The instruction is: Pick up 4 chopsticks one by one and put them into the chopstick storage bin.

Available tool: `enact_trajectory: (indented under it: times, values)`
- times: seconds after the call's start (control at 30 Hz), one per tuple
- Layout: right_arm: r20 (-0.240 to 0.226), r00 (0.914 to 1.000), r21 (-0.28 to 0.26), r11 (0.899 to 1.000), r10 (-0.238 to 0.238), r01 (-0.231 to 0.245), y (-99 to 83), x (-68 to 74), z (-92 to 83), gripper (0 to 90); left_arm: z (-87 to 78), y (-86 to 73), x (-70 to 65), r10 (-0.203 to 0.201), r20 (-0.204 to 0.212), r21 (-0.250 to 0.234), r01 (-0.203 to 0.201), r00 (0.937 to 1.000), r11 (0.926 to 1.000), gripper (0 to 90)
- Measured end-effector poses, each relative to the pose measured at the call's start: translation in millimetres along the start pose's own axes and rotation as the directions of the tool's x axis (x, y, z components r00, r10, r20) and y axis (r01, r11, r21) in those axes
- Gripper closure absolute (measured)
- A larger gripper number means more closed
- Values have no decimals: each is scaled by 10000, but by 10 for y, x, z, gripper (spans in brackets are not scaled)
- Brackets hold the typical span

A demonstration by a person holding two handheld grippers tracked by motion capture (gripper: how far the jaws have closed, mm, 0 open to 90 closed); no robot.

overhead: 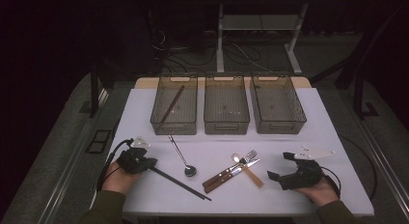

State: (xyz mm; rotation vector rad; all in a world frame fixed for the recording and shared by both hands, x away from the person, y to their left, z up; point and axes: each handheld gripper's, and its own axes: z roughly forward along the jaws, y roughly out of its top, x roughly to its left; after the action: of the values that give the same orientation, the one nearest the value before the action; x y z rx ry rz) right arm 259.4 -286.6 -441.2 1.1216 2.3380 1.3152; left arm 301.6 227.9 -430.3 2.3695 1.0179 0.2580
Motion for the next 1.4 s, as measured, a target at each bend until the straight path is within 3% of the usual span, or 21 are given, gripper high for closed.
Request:
enact_trajectory:
  times: [0.77,0.9,1.07,1.2,1.33,1.4]
  values:
    - [9,10000,10,10000,-16,16,0,-3,3,23,-148,-231,-17,-295,-144,-191,292,9995,9994,892]
    - [-4,10000,12,10000,-31,31,1,-3,8,23,-156,-198,-47,-153,-277,-267,146,9995,9995,836]
    - [5,10000,30,10000,-32,32,0,-2,8,23,-179,-79,-201,427,179,-1003,-407,9989,9941,728]
    - [-6,10000,32,10000,-25,25,0,-1,7,23,-130,42,-409,984,993,-1326,-849,9902,9875,686]
    - [-3,10000,32,10000,-27,27,0,-2,9,23,-55,141,-639,1635,2024,-1689,-1300,9656,9770,682]
    - [-16,10000,43,10000,-13,13,0,0,12,23,-16,179,-749,2116,2401,-1759,-1719,9474,9693,683]
